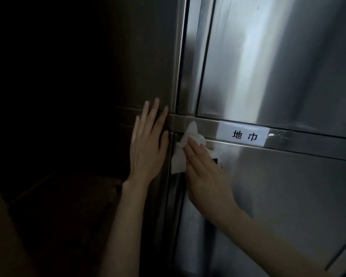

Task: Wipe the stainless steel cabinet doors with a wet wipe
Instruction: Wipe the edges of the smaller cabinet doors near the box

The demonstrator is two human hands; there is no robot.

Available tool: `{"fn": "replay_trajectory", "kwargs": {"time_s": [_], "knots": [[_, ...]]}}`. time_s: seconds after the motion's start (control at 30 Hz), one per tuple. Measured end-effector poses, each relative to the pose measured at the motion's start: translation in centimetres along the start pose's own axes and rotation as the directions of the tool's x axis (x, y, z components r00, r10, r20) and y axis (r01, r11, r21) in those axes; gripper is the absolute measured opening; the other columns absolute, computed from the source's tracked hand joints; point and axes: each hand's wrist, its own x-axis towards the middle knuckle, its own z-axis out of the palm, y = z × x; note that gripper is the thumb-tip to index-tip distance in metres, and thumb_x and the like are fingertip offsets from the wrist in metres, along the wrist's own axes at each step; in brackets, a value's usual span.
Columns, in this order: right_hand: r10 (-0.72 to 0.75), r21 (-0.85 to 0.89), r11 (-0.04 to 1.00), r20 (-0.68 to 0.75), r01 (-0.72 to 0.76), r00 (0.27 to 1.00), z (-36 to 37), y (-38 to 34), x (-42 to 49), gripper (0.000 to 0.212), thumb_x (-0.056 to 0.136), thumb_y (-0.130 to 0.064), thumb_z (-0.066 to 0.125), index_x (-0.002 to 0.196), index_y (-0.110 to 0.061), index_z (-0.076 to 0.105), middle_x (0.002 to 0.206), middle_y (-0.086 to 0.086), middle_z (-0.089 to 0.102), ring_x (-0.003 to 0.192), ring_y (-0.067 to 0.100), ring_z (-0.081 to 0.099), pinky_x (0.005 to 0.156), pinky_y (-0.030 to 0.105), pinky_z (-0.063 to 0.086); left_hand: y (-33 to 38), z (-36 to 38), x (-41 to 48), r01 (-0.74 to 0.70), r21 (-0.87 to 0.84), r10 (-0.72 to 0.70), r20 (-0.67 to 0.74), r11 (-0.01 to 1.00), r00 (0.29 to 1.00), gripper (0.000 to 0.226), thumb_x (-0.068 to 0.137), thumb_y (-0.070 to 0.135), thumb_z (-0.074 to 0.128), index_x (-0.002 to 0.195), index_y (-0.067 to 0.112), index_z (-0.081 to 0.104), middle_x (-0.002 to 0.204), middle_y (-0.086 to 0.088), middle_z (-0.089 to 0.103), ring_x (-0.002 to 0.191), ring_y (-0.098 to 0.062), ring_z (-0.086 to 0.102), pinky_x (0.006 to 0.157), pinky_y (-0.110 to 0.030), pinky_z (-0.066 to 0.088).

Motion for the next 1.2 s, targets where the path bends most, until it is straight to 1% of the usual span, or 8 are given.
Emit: {"fn": "replay_trajectory", "kwargs": {"time_s": [0.17, 0.27, 0.33, 0.53, 0.7, 0.9, 1.03, 1.2], "knots": [[0.127, -0.016, 0.992, 0.038, -0.126, 0.991, 4.2, -1.9, -4.0, 0.044, 0.079, 0.004, 0.040, 0.118, 0.010, 0.059, 0.133, 0.023, 0.050, 0.126, 0.035, 0.045, 0.101, 0.049, 0.041, -0.2, 2.8, -7.6, 0.098, -0.074, -0.095, 0.037, 0.992, 0.995, 0.053, 0.097, 0.015, 0.045, 0.148, 0.016, 0.035, 0.160, 0.001, 0.017, 0.150, -0.010, 0.003, 0.120, -0.044, 0.019], [0.120, 0.029, 0.992, -0.016, -0.120, 0.993, 6.4, -2.1, -5.7, 0.045, 0.084, 0.003, 0.030, 0.117, 0.011, 0.058, 0.133, 0.024, 0.048, 0.127, 0.035, 0.043, 0.103, 0.049, 0.039, -0.1, 3.7, -8.9, 0.053, -0.093, -0.049, 0.042, 0.994, 0.998, 0.049, 0.097, 0.022, 0.040, 0.146, 0.019, 0.033, 0.159, -0.001, 0.021, 0.150, -0.011, 0.006, 0.120, -0.038, 0.016], [0.121, 0.039, 0.992, -0.064, -0.118, 0.991, 7.5, -1.7, -5.9, 0.043, 0.090, 0.003, 0.024, 0.117, 0.011, 0.057, 0.134, 0.025, 0.047, 0.131, 0.034, 0.037, 0.111, 0.046, 0.028, -0.1, 4.0, -9.2, 0.040, -0.077, -0.036, 0.043, 0.996, 0.998, 0.048, 0.098, 0.026, 0.037, 0.146, 0.020, 0.030, 0.159, -0.001, 0.020, 0.150, -0.011, 0.005, 0.121, -0.033, 0.010], [0.106, -0.003, 0.994, -0.064, -0.107, 0.992, 11.2, -2.5, -8.2, 0.043, 0.087, -0.004, 0.037, 0.129, 0.007, 0.042, 0.142, 0.022, 0.036, 0.138, 0.032, 0.026, 0.116, 0.045, 0.014, -0.5, 4.4, -9.2, 0.013, -0.114, -0.010, 0.031, 0.993, 0.999, 0.056, 0.092, 0.012, 0.034, 0.147, 0.019, 0.029, 0.160, 0.001, 0.016, 0.150, -0.014, 0.004, 0.118, -0.051, 0.024], [0.049, -0.124, 0.991, 0.054, -0.042, 0.997, 11.1, -2.7, -9.4, 0.045, 0.072, -0.010, 0.066, 0.115, 0.003, 0.062, 0.125, 0.018, 0.059, 0.122, 0.030, 0.050, 0.110, 0.046, 0.028, 0.1, 5.1, -9.4, 0.057, -0.138, -0.055, 0.015, 0.989, 0.998, 0.056, 0.094, 0.009, 0.037, 0.148, 0.019, 0.025, 0.160, 0.004, 0.010, 0.150, -0.011, -0.003, 0.121, -0.039, 0.008], [0.171, -0.244, 0.948, -0.155, -0.205, 0.973, 7.5, -0.2, -1.4, 0.051, 0.087, -0.011, 0.032, 0.135, 0.003, 0.043, 0.146, 0.017, 0.037, 0.138, 0.028, 0.030, 0.114, 0.040, 0.015, -0.4, 5.5, -9.5, 0.020, -0.125, -0.023, -0.022, 0.992, 0.999, 0.057, 0.097, 0.008, 0.041, 0.150, 0.021, 0.024, 0.159, 0.009, 0.007, 0.148, -0.005, -0.007, 0.120, -0.031, 0.002], [0.088, -0.147, 0.984, -0.091, -0.101, 0.992, 9.4, -1.9, -7.2, 0.055, 0.078, -0.010, 0.045, 0.132, 0.000, 0.047, 0.144, 0.013, 0.040, 0.137, 0.027, 0.031, 0.115, 0.043, 0.021, -1.5, 5.2, -9.8, -0.033, -0.082, 0.034, 0.013, 0.996, 0.999, 0.065, 0.096, 0.001, 0.048, 0.148, 0.026, 0.018, 0.160, 0.010, 0.003, 0.149, -0.007, -0.008, 0.120, -0.038, -0.001], [0.115, -0.184, 0.977, 0.018, -0.110, 0.993, 10.0, -2.2, -8.5, 0.055, 0.077, -0.014, 0.034, 0.127, -0.002, 0.054, 0.140, 0.012, 0.047, 0.136, 0.025, 0.029, 0.113, 0.041, 0.015, -1.8, 5.0, -9.7, -0.050, -0.136, 0.061, 0.074, 0.989, 0.995, 0.069, 0.094, -0.002, 0.045, 0.148, 0.028, 0.015, 0.160, 0.008, -0.002, 0.149, -0.012, -0.011, 0.120, -0.044, -0.004]]}}
